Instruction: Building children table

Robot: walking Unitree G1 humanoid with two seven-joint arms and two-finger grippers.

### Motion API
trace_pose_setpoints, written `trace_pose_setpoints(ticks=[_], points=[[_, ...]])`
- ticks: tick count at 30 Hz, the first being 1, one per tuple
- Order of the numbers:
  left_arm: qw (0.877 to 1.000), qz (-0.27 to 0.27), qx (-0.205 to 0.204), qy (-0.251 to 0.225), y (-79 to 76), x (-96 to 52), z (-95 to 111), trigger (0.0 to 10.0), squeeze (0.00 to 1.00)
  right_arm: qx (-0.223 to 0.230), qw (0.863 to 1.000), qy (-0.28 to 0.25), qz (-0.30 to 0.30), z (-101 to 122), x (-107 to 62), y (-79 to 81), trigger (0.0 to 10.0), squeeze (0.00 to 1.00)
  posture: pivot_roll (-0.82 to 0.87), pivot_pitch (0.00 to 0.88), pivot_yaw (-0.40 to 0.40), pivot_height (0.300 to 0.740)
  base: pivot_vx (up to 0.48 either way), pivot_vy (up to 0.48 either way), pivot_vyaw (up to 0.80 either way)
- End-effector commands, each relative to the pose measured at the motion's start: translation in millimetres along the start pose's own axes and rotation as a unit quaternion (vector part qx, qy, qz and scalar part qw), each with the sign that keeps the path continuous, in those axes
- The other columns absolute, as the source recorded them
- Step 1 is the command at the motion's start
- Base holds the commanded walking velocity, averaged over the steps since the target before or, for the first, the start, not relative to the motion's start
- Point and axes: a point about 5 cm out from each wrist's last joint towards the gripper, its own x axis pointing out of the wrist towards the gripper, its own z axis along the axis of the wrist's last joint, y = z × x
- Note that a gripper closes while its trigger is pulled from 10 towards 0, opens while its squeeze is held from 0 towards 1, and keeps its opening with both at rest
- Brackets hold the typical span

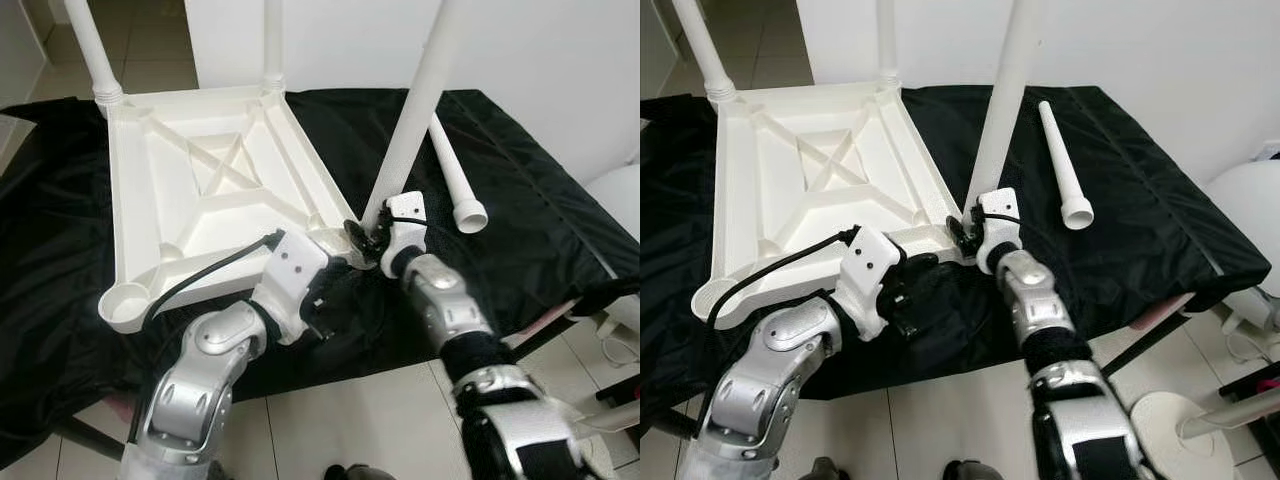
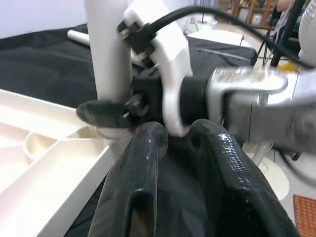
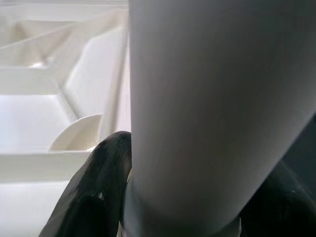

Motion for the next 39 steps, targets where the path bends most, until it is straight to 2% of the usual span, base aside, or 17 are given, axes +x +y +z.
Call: trace_pose_setpoints(ticks=[1, 4, 5, 6, 7, 9, 10, 11, 12, 13, 21, 25, 26, 27, 32, 36, 39], points=[[0.999, 0.049, 0.005, 0.001, 3.8, 2.3, -2, 10.0, 0.0, 0.013, 0.997, 0.017, -0.08, -8, -5.7, -6.9, 10.0, 0.0, 0.0, 0.036, -0.074, 0.74, 0.0, 0.0, 0.0], [0.999, 0.049, 0.006, 0.0, 3.2, 3.5, -2, 10.0, 0.0, 0.014, 0.995, 0.014, -0.101, -7, -6.7, -3.6, 10.0, 0.0, 0.0, 0.031, -0.073, 0.74, 0.0, 0.0, 0.0], [0.999, 0.049, 0.007, -0.003, 4.2, 5.6, -2, 10.0, 0.0, 0.023, 0.996, -0.001, -0.084, -3, -4.6, 11.7, 10.0, 0.0, 0.0, 0.02, -0.07, 0.74, 0.0, 0.0, 0.0], [0.999, 0.049, 0.007, -0.003, 4.2, 5.6, -2, 10.0, 0.0, 0.023, 0.996, -0.001, -0.084, -3, -4.6, 11.7, 10.0, 0.0, 0.0, 0.02, -0.07, 0.74, 0.0, 0.0, 0.0], [0.999, 0.048, 0.009, -0.004, 4.4, 6.9, -2, 10.0, 0.0, 0.032, 0.997, -0.014, -0.065, 1, -3.9, 22.5, 10.0, 0.0, 0.0, 0.016, -0.066, 0.74, 0.0, 0.0, 0.0], [0.999, 0.048, 0.009, -0.004, 4.4, 6.9, -2, 10.0, 0.0, 0.032, 0.997, -0.014, -0.065, 1, -3.9, 22.5, 10.0, 0.0, 0.0, 0.016, -0.066, 0.74, 0.0, 0.0, 0.0], [0.999, 0.046, 0.013, -0.004, 5.8, 7.5, -1, 10.0, 0.0, 0.037, 0.998, -0.028, -0.045, 5, -3.7, 27.4, 10.0, 0.0, 0.0, 0.017, -0.065, 0.74, 0.0, 0.0, 0.0], [0.999, 0.045, 0.016, -0.004, 7.1, 7.3, -1, 10.0, 0.0, 0.048, 0.998, -0.038, -0.028, 8, -4.3, 29.7, 10.0, 0.26, 0.0, 0.016, -0.06, 0.74, 0.0, 0.0, 0.0], [0.999, 0.045, 0.016, -0.004, 7.1, 7.3, -1, 10.0, 0.0, 0.048, 0.998, -0.038, -0.028, 8, -4.3, 29.7, 10.0, 0.26, 0.0, 0.016, -0.06, 0.74, 0.0, 0.0, 0.0], [0.999, 0.045, 0.019, -0.003, 8.1, 6.6, -1, 10.0, 0.0, 0.058, 0.997, -0.046, -0.012, 10, -6.9, 30.6, 10.0, 1.0, 0.0, 0.024, -0.053, 0.74, 0.0, 0.0, 0.0], [0.999, 0.046, 0.02, -0.004, 7.1, 7.0, 0, 10.0, 0.0, 0.066, 0.995, -0.08, -0.004, 21, -17.1, 28.5, 10.0, 1.0, 0.0, 0.039, -0.039, 0.74, 0.0, 0.0, 0.0], [0.999, 0.046, 0.013, -0.015, 6.6, 9.0, 3, 10.0, 0.0, 0.049, 0.994, -0.09, -0.023, 24, -21.5, 18.3, 10.0, 1.0, -0.02, 0.065, -0.032, 0.74, 0.0, 0.0, 0.0], [0.999, 0.049, 0.011, -0.018, 7.7, 10.5, 3, 10.0, 0.0, 0.042, 0.994, -0.089, -0.037, 22, -24.4, 11.6, 10.0, 0.97, -0.04, 0.073, -0.03, 0.74, 0.0, 0.0, 0.0], [0.998, 0.053, 0.007, -0.023, 8.1, 12.0, 4, 10.0, 0.0, 0.03, 0.995, -0.087, -0.048, 20, -28.3, 6.3, 10.0, 0.0, -0.04, 0.072, -0.027, 0.74, 0.0, 0.0, 0.0], [0.998, 0.053, -0.003, -0.034, 7.4, 14.4, 7, 10.0, 0.0, 0.033, 0.994, -0.089, -0.052, 20, -32.7, 2.3, 10.0, 0.0, -0.05, 0.087, -0.024, 0.74, 0.0, 0.0, 0.0], [0.998, 0.045, -0.006, -0.043, 3.7, 19.3, 10, 10.0, 0.0, 0.023, 0.992, -0.107, -0.066, 19, -47.2, -7.5, 10.0, 0.0, -0.06, 0.095, -0.016, 0.74, 0.0, 0.0, 0.0], [0.998, 0.046, -0.004, -0.041, 4.7, 20.3, 9, 10.0, 0.0, 0.022, 0.992, -0.105, -0.072, 18, -49.4, -9.4, 10.0, 0.0, -0.07, 0.105, -0.015, 0.74, 0.0, 0.0, 0.0]])
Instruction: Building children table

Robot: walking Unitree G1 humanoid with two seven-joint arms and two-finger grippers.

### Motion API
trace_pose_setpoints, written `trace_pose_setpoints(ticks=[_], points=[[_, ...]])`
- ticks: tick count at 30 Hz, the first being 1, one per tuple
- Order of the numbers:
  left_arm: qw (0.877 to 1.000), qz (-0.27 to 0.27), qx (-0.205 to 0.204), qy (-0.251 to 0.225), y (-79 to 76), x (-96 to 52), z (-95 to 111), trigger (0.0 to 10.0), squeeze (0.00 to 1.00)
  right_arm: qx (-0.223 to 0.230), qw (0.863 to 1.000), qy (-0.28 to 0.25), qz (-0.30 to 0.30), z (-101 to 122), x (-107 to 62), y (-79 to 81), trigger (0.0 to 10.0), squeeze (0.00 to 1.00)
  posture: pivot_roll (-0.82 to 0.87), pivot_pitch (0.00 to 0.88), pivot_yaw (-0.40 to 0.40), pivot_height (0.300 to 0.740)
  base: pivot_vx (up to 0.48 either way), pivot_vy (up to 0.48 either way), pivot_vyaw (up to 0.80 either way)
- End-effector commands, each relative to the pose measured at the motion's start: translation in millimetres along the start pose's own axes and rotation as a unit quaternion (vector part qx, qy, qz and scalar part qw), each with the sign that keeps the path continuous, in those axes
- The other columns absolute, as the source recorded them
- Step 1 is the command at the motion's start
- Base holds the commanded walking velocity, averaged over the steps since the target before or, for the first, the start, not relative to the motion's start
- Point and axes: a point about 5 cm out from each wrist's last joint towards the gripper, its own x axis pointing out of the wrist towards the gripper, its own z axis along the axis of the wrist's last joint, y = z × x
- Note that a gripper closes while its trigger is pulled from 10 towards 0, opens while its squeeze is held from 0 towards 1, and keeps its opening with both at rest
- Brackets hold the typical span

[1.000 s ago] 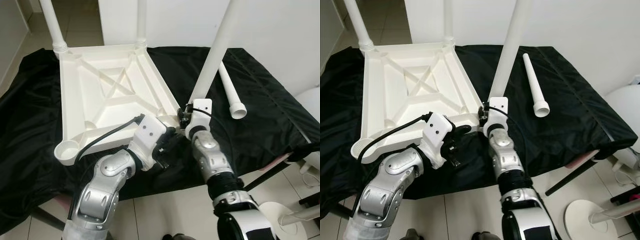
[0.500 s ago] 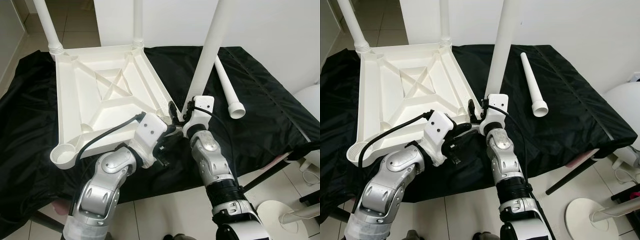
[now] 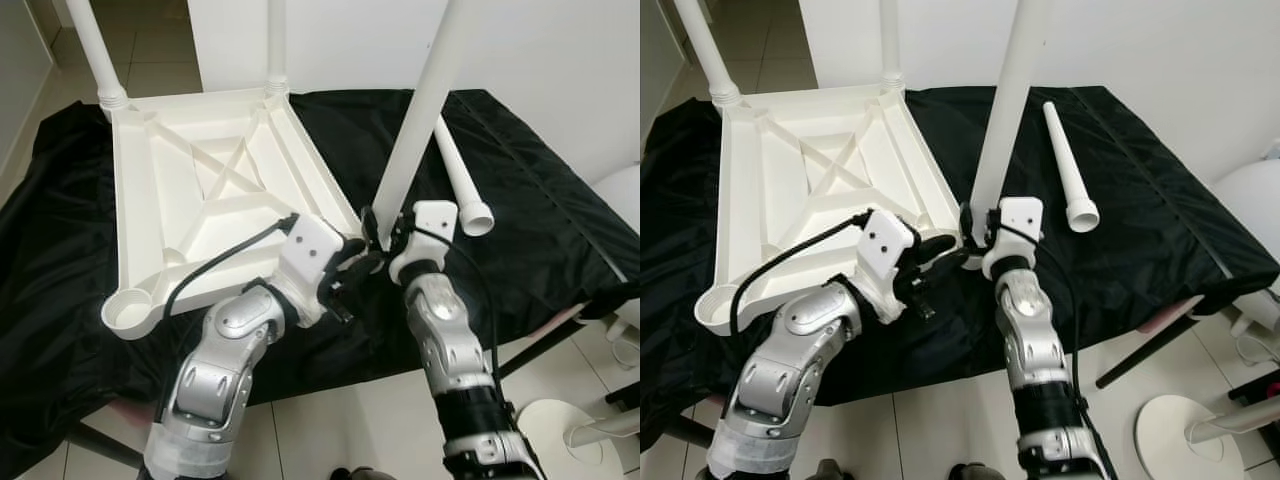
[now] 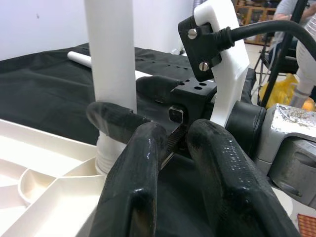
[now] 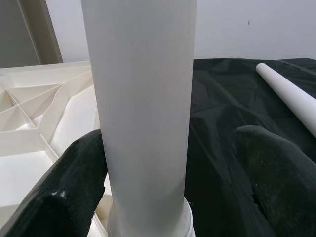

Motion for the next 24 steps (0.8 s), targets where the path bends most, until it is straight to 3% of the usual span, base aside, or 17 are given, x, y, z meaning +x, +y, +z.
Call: trace_pose_setpoints(ticks=[1, 15, 19, 24], points=[[0.998, 0.059, -0.005, -0.003, 5.0, 1.0, 0, 10.0, 0.0, -0.004, 1.0, 0.001, -0.011, -1, -8.4, -7.3, 10.0, 0.0, -0.07, 0.107, -0.014, 0.74, 0.0, 0.0, 0.0], [0.998, 0.066, 0.022, -0.007, 11.9, 6.2, 0, 10.0, 0.0, -0.017, 1.0, 0.013, -0.006, -7, -19.8, -13.3, 10.0, 0.0, -0.07, 0.094, -0.006, 0.74, 0.0, 0.0, 0.0], [0.996, 0.059, 0.067, -0.014, 10.8, -1.4, -1, 10.0, 0.0, -0.016, 1.0, 0.018, -0.004, -9, -27.9, -17.4, 10.0, 0.0, -0.07, 0.099, -0.002, 0.74, 0.0, 0.0, 0.0], [0.995, 0.062, 0.083, 0.008, 14.6, -8.1, -10, 10.0, 0.0, -0.018, 0.999, 0.031, 0.008, -14, -35.8, -14.7, 10.0, 0.0, -0.07, 0.101, -0.001, 0.74, 0.0, 0.0, 0.0]])
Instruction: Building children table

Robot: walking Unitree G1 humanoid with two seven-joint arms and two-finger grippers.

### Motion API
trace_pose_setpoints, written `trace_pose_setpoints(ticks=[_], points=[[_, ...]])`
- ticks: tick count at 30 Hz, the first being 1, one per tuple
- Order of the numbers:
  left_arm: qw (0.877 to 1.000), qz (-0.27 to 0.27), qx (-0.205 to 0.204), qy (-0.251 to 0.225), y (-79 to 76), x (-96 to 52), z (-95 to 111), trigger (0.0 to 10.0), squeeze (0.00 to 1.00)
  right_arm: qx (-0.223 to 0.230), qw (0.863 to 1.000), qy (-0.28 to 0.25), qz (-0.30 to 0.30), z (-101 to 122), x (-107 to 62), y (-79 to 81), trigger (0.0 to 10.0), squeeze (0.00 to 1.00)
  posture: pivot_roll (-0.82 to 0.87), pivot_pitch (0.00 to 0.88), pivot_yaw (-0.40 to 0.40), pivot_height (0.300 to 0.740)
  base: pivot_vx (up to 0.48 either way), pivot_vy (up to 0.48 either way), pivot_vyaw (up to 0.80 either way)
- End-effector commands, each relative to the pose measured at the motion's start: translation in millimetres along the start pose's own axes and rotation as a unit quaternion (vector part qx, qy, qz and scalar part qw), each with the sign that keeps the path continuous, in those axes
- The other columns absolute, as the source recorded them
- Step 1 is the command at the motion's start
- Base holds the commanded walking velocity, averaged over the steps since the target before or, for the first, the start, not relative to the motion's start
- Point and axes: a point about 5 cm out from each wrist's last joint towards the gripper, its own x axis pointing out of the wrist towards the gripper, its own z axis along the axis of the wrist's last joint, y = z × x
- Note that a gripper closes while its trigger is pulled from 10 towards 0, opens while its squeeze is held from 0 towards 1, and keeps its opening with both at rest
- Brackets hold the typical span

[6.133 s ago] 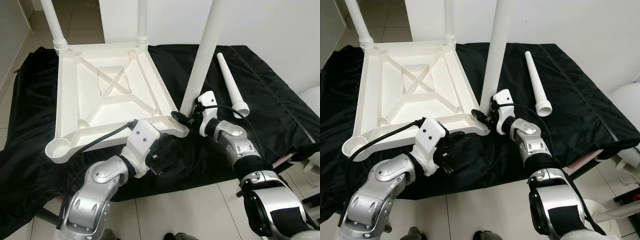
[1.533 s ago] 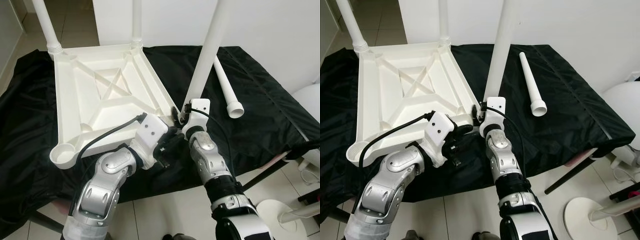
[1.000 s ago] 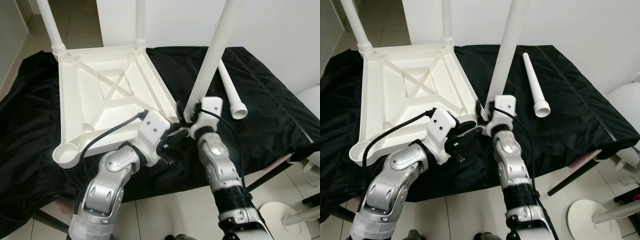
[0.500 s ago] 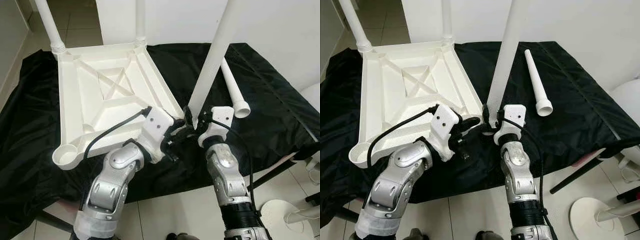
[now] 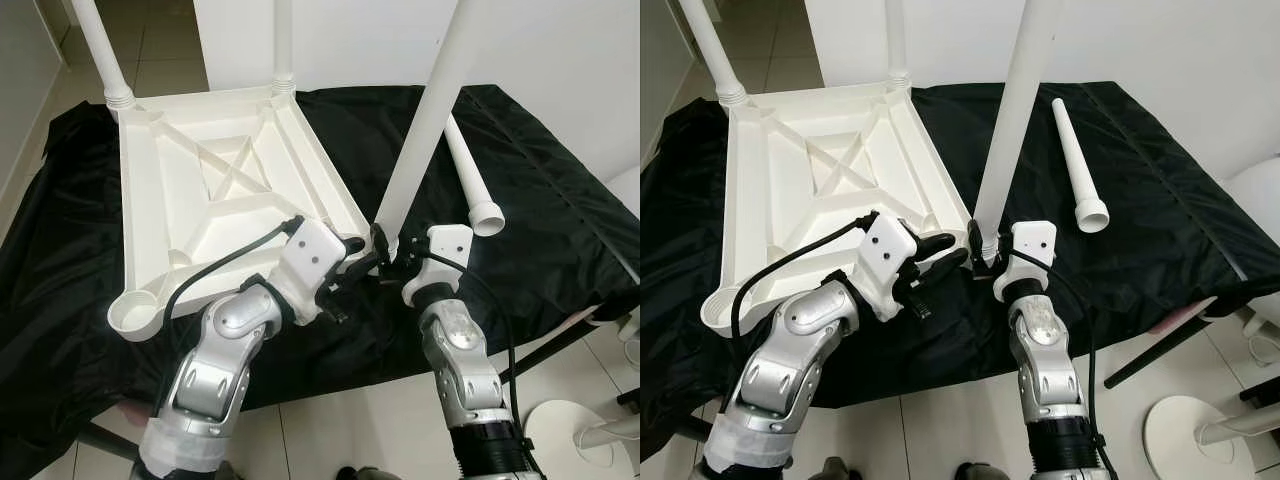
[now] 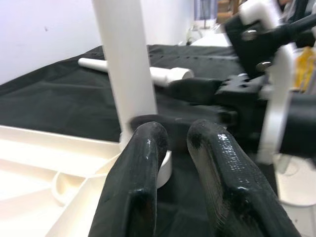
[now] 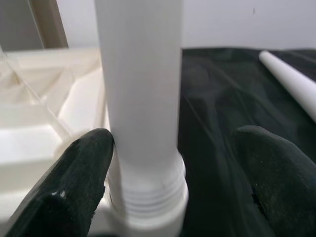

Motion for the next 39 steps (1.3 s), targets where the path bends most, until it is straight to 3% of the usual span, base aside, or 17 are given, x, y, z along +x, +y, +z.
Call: trace_pose_setpoints(ticks=[1, 3, 8, 12, 13, 16, 23, 24, 25, 26, 30, 32, 33, 34, 38, 39], points=[[0.999, 0.043, 0.01, 0.011, 4.0, -5.0, -6, 10.0, 0.0, 0.003, 1.0, 0.014, 0.003, -5, -5.8, 0.3, 10.0, 0.0, -0.07, 0.105, -0.001, 0.74, 0.0, 0.0, 0.0], [0.999, 0.039, 0.016, 0.012, 4.2, -7.4, -8, 10.0, 0.0, 0.006, 1.0, 0.013, 0.007, -4, -7.0, 2.0, 10.0, 0.0, -0.07, 0.105, -0.001, 0.74, 0.0, 0.0, 0.0], [0.992, 0.053, 0.04, 0.104, 10.7, -17.5, -37, 10.0, 0.0, 0.01, 1.0, 0.01, 0.018, -3, -8.2, 7.1, 10.0, 0.0, -0.07, 0.109, 0.0, 0.74, 0.0, 0.0, 0.0], [0.984, 0.084, 0.052, 0.149, 19.0, -21.4, -51, 10.0, 0.0, 0.01, 1.0, 0.008, 0.02, -2, -7.1, 8.1, 10.0, 0.0, -0.07, 0.111, 0.0, 0.74, 0.0, 0.0, 0.0], [0.98, 0.102, 0.043, 0.164, 23.4, -23.6, -56, 10.0, 1.0, 0.011, 1.0, 0.006, 0.02, -1, -6.9, 8.4, 10.0, 0.0, -0.07, 0.111, 0.001, 0.74, 0.0, 0.0, 0.0], [0.972, 0.145, 0.024, 0.186, 36.5, -28.6, -62, 10.0, 1.0, 0.01, 1.0, 0.005, 0.02, 0, -6.0, 8.5, 10.0, 0.0, -0.06, 0.11, 0.004, 0.74, 0.0, 0.0, 0.0], [0.963, 0.181, 0.036, 0.196, 46.7, -31.6, -64, 10.0, 0.98, 0.012, 1.0, 0.003, 0.021, 0, -5.9, 9.5, 10.0, 0.0, -0.06, 0.109, 0.009, 0.74, 0.0, 0.0, 0.0], [0.963, 0.187, 0.029, 0.19, 48.2, -31.6, -63, 10.0, 0.6, 0.015, 1.0, -0.001, 0.024, 1, -6.4, 10.4, 10.0, 0.0, -0.07, 0.105, 0.012, 0.74, 0.0, 0.0, 0.0], [0.963, 0.187, 0.029, 0.19, 48.2, -31.6, -63, 10.0, 0.6, 0.015, 1.0, -0.001, 0.024, 1, -6.4, 10.4, 10.0, 0.0, -0.07, 0.105, 0.012, 0.74, 0.0, 0.0, 0.0], [0.962, 0.19, 0.026, 0.195, 49.0, -32.0, -64, 10.0, 0.0, 0.017, 0.999, -0.003, 0.027, 2, -7.0, 10.9, 10.0, 0.0, -0.07, 0.103, 0.011, 0.74, 0.0, 0.0, 0.0], [0.954, 0.204, 0.028, 0.219, 51.5, -34.5, -69, 10.0, 0.0, 0.018, 0.999, -0.008, 0.035, 4, -8.0, 11.4, 10.0, 0.0, -0.07, 0.102, 0.011, 0.74, 0.0, 0.0, 0.0], [0.935, 0.228, 0.02, 0.27, 57.4, -40.5, -80, 10.0, 0.0, 0.014, 0.999, -0.007, 0.037, 4, -8.4, 9.9, 10.0, 0.0, -0.07, 0.102, 0.011, 0.74, 0.0, 0.0, 0.0], [0.935, 0.228, 0.02, 0.27, 57.4, -40.5, -80, 10.0, 0.0, 0.014, 0.999, -0.007, 0.037, 4, -8.4, 9.9, 10.0, 0.0, -0.07, 0.102, 0.011, 0.74, 0.0, 0.0, 0.0], [0.926, 0.237, 0.023, 0.293, 60.2, -44.8, -86, 10.0, 0.0, 0.013, 0.999, -0.007, 0.036, 4, -8.0, 8.5, 10.0, 0.0, -0.07, 0.101, 0.008, 0.74, 0.0, 0.0, 0.0], [0.921, 0.245, 0.006, 0.304, 61.9, -49.9, -88, 10.0, 0.0, 0.012, 0.999, -0.006, 0.035, 4, -6.7, 7.8, 10.0, 0.0, -0.07, 0.1, 0.007, 0.74, 0.0, 0.0, 0.0], [0.919, 0.248, 0.008, 0.305, 62.4, -51.3, -88, 2.2, 0.0, 0.012, 0.999, -0.007, 0.036, 4, -6.3, 8.5, 10.0, 0.0, -0.07, 0.098, 0.007, 0.74, 0.0, 0.0, 0.0]])
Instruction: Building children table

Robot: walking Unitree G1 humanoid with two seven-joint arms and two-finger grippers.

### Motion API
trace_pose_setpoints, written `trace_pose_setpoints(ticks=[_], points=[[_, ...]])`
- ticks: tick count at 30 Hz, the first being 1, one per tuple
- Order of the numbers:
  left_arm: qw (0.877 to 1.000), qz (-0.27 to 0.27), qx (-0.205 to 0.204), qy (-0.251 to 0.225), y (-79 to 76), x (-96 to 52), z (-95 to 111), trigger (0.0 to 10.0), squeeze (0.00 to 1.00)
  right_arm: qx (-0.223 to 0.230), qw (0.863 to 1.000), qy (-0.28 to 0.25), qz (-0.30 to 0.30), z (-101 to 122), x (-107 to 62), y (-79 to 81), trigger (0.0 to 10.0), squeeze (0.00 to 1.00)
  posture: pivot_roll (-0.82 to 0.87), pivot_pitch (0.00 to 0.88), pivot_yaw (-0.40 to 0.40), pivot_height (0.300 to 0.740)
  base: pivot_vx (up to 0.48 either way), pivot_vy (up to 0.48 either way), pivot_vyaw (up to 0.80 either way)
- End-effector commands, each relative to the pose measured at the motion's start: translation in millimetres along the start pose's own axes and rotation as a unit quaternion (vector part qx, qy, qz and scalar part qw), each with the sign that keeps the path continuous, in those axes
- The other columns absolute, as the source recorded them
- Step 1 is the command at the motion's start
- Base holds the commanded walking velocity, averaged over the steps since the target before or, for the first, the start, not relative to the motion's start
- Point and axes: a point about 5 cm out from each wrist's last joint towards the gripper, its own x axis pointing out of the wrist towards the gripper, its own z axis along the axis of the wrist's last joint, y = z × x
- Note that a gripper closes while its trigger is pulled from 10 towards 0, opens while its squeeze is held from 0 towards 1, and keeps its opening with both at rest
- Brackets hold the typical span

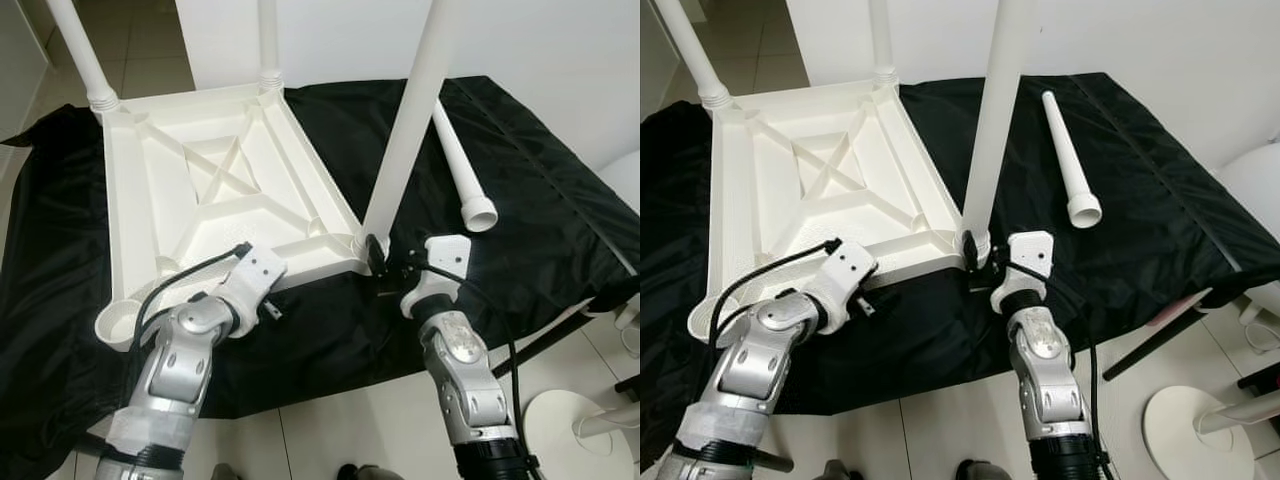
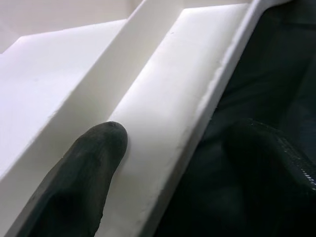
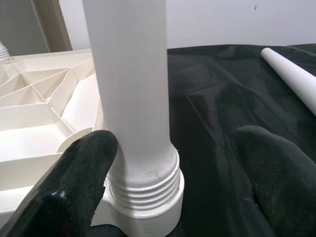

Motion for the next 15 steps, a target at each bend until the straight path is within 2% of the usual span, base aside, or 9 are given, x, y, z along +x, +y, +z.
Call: trace_pose_setpoints(ticks=[1, 2, 3, 7, 15], points=[[0.988, 0.149, -0.013, 0.041, 14.2, -4.1, -18, 2.2, 0.0, 0.0, 1.0, 0.005, 0.002, -2, 0.3, 0.1, 10.0, 0.0, -0.07, 0.098, 0.007, 0.74, 0.0, 0.0, 0.0], [0.988, 0.149, -0.013, 0.041, 14.2, -4.1, -18, 2.2, 0.0, 0.0, 1.0, 0.005, 0.002, -2, 0.3, 0.1, 10.0, 0.0, -0.07, 0.098, 0.007, 0.74, 0.0, 0.0, 0.0], [0.987, 0.153, -0.011, 0.037, 14.9, -5.0, -17, 0.0, 0.0, 0.0, 1.0, 0.004, 0.002, -2, 0.5, 0.5, 10.0, 0.0, -0.07, 0.098, 0.007, 0.74, 0.0, 0.0, 0.0], [0.988, 0.149, -0.019, 0.024, 13.0, -6.4, -12, 0.0, 0.0, 0.002, 1.0, 0.004, 0.003, -2, 1.4, 1.8, 10.0, 0.0, -0.06, 0.094, 0.009, 0.74, 0.0, 0.0, 0.0], [0.991, 0.127, -0.016, 0.029, 4.3, -6.8, -11, 0.0, 0.0, 0.003, 1.0, 0.004, 0.0, -3, 1.8, 1.9, 10.0, 0.0, -0.06, 0.097, 0.015, 0.74, 0.0, 0.0, 0.0]])
